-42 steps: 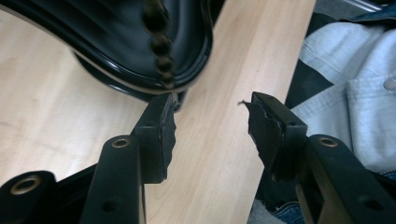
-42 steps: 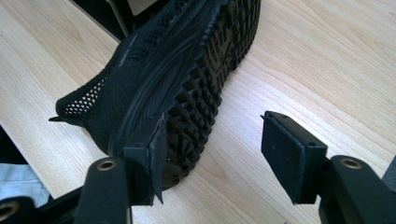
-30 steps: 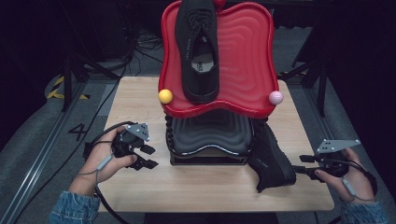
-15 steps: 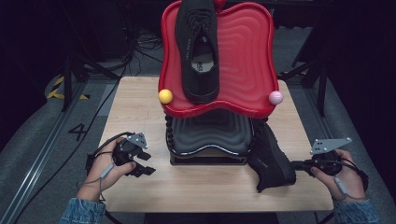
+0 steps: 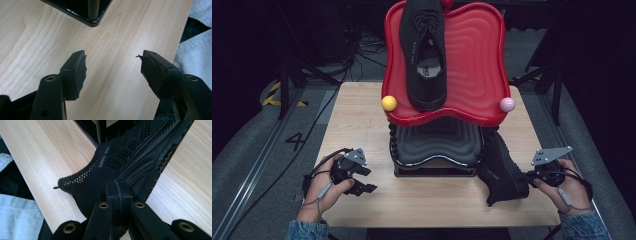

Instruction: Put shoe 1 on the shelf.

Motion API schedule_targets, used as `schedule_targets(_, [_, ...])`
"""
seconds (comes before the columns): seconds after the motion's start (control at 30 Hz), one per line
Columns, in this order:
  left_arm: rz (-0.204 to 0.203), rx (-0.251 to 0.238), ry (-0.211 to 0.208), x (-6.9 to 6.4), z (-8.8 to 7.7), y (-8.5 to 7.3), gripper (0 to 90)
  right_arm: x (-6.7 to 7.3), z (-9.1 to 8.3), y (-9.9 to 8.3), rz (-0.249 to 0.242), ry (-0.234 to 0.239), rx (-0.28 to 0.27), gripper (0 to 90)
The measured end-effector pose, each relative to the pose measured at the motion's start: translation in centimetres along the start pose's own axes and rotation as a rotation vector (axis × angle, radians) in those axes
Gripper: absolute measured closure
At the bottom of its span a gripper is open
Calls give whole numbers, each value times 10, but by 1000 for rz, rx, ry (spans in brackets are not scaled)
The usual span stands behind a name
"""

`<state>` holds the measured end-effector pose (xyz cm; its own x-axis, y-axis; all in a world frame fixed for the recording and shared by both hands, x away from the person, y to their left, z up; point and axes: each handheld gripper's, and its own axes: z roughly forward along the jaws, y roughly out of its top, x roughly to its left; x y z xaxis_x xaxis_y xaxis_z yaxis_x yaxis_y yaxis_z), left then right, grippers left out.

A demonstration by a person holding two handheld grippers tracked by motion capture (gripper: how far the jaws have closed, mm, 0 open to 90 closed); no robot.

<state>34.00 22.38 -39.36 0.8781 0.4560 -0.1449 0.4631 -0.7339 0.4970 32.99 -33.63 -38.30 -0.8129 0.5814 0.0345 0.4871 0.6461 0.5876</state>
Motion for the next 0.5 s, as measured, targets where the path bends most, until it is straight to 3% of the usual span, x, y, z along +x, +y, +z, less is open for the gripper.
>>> schedule_targets(0.17, [-37, -21, 17, -1, 3, -7, 360, -2, 0, -1, 5, -3, -5, 900])
schedule_targets(0.37, [-51, 12, 28, -2, 9, -13, 340, -6, -2, -4, 18, 1, -19, 900])
schedule_targets(0.5, [-52, 32, 32, -3, 14, -11, 315, -9, -7, -7, 30, -39, -16, 900])
